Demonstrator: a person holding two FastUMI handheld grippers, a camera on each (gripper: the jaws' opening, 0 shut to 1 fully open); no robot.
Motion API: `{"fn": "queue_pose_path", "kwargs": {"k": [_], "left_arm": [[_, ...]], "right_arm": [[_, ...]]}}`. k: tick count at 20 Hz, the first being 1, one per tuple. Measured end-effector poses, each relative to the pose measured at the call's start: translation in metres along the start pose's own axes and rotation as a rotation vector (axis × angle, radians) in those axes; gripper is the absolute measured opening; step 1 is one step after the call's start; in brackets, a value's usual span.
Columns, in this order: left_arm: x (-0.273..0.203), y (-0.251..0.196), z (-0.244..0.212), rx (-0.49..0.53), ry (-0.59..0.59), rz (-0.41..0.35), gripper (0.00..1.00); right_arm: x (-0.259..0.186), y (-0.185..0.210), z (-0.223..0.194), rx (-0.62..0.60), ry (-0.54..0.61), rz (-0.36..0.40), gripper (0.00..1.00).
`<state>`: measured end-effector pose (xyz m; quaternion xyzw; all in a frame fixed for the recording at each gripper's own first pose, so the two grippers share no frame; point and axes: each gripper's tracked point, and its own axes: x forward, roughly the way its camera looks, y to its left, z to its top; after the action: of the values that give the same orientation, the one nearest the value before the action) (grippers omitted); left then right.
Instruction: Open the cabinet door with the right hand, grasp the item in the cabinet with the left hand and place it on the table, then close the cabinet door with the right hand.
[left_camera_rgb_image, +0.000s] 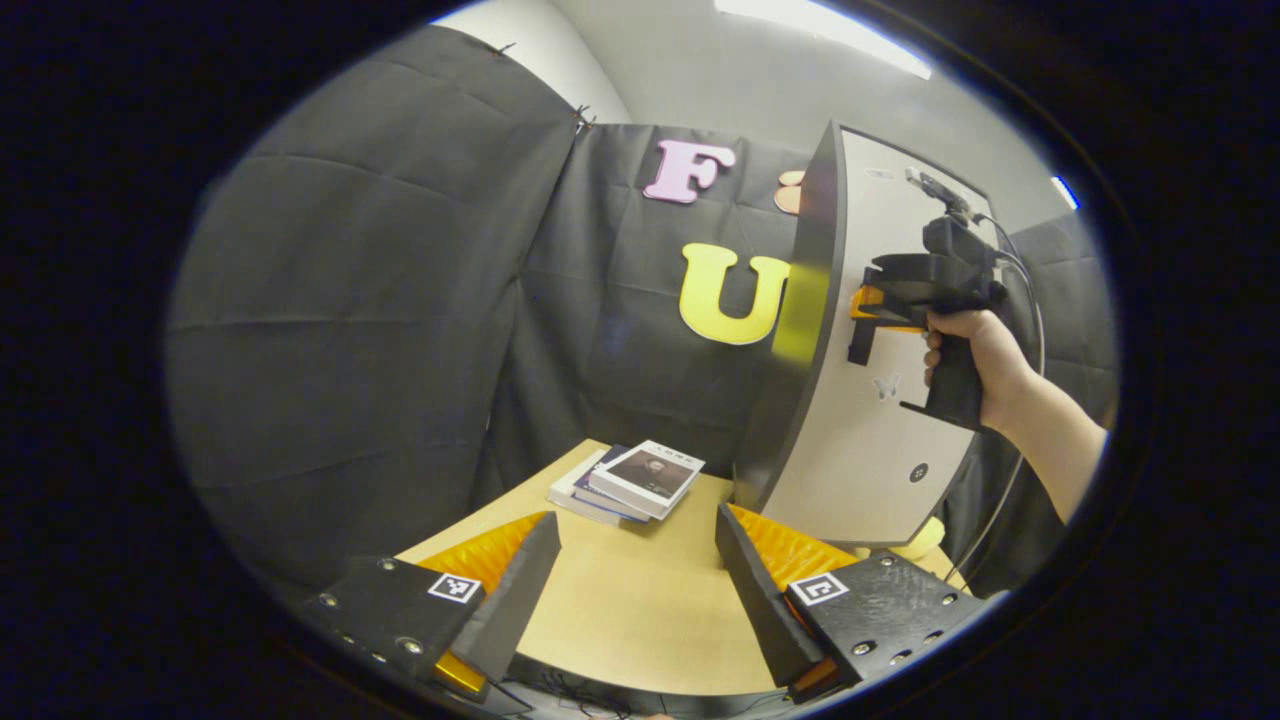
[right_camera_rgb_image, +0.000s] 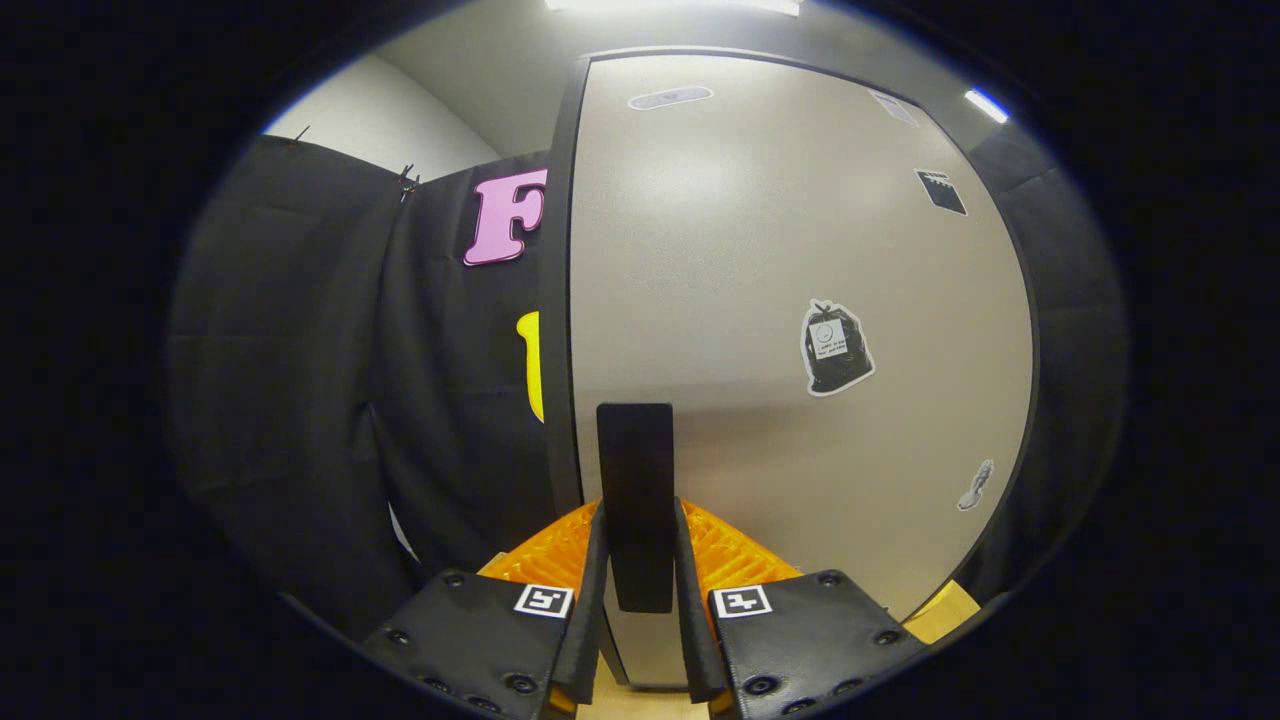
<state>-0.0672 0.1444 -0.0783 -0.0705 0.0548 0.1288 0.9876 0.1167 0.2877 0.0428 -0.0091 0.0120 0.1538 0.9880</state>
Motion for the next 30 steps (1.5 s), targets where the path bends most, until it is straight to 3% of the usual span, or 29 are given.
{"fn": "queue_pose_path", "kwargs": {"k": [4, 7, 8, 11, 13, 20, 22, 30], "left_arm": [[0.001, 0.0, -0.004, 0.002, 0.005, -0.014, 0.95], [0.0, 0.001, -0.008, 0.006, 0.01, -0.011, 0.92], [0.0, 0.002, -0.009, 0.004, 0.01, -0.011, 0.95], [-0.002, 0.002, -0.008, -0.005, 0.02, -0.009, 0.92], [-0.003, 0.002, -0.008, -0.016, 0.023, -0.01, 0.95], [-0.005, 0.005, -0.006, 0.021, 0.0, -0.008, 0.92], [-0.005, 0.005, -0.007, 0.022, -0.003, -0.015, 0.96], [-0.019, 0.002, -0.025, 0.021, -0.018, -0.01, 0.92]], "right_arm": [[0.008, 0.0, -0.006, 0.018, 0.042, -0.013, 0.37], [0.011, 0.0, -0.006, -0.013, 0.028, 0.006, 0.24], [0.008, 0.001, -0.005, -0.005, 0.019, 0.027, 0.19], [0.004, 0.002, -0.005, -0.017, 0.029, 0.074, 0.13], [0.001, 0.003, -0.006, -0.028, 0.025, 0.1, 0.1], [-0.04, -0.001, -0.01, -0.044, 0.019, 0.209, 0.13], [-0.05, -0.003, -0.009, -0.047, 0.015, 0.243, 0.13], [-0.083, -0.017, -0.011, -0.028, 0.033, 0.331, 0.1]]}}
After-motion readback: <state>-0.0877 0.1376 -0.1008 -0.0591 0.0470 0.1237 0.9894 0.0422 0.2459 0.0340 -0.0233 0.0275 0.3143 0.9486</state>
